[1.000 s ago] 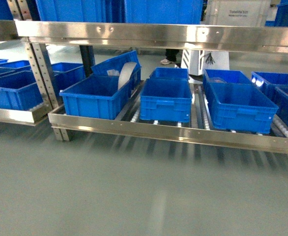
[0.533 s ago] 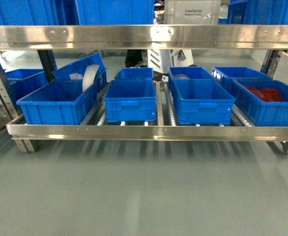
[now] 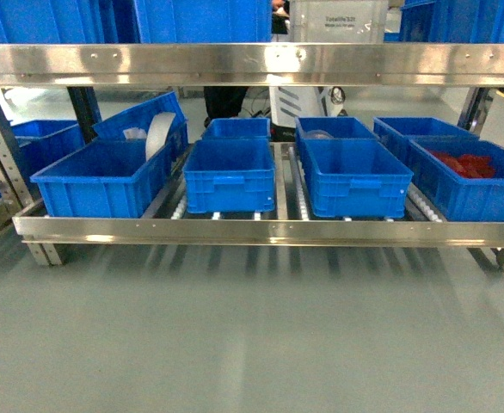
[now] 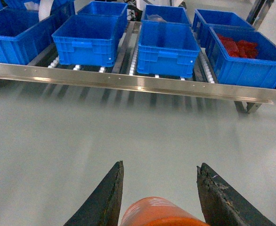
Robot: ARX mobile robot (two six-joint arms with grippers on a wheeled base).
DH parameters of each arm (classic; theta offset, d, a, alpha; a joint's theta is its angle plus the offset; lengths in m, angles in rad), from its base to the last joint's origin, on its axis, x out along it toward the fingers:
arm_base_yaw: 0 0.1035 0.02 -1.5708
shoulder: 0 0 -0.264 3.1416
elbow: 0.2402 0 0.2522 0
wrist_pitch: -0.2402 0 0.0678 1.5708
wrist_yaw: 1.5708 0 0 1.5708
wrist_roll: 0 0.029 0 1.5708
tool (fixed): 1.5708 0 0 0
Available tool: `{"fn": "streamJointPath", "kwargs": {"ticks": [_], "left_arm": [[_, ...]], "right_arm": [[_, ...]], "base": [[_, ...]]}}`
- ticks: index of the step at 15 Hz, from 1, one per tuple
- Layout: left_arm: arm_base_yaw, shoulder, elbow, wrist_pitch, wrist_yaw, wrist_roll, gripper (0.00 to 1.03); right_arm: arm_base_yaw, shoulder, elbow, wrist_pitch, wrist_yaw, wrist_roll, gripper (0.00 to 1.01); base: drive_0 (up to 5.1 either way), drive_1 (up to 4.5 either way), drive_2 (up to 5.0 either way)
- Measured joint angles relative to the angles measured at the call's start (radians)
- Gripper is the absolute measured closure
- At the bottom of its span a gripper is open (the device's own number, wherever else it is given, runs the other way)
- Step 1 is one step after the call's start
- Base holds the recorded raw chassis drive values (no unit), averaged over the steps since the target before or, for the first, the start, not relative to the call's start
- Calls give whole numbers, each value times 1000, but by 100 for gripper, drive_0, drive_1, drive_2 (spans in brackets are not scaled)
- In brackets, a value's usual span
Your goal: Sort blue parts and orange caps into right shelf containers
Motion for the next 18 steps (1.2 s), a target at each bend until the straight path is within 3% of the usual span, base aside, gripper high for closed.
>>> {"fn": "streamJointPath", "kwargs": {"ticks": [18], "left_arm": [[0, 0, 0, 2, 0, 0, 59]], "right_arm": [[0, 0, 0, 0, 0, 0, 59]], "base": [[0, 0, 0]]}}
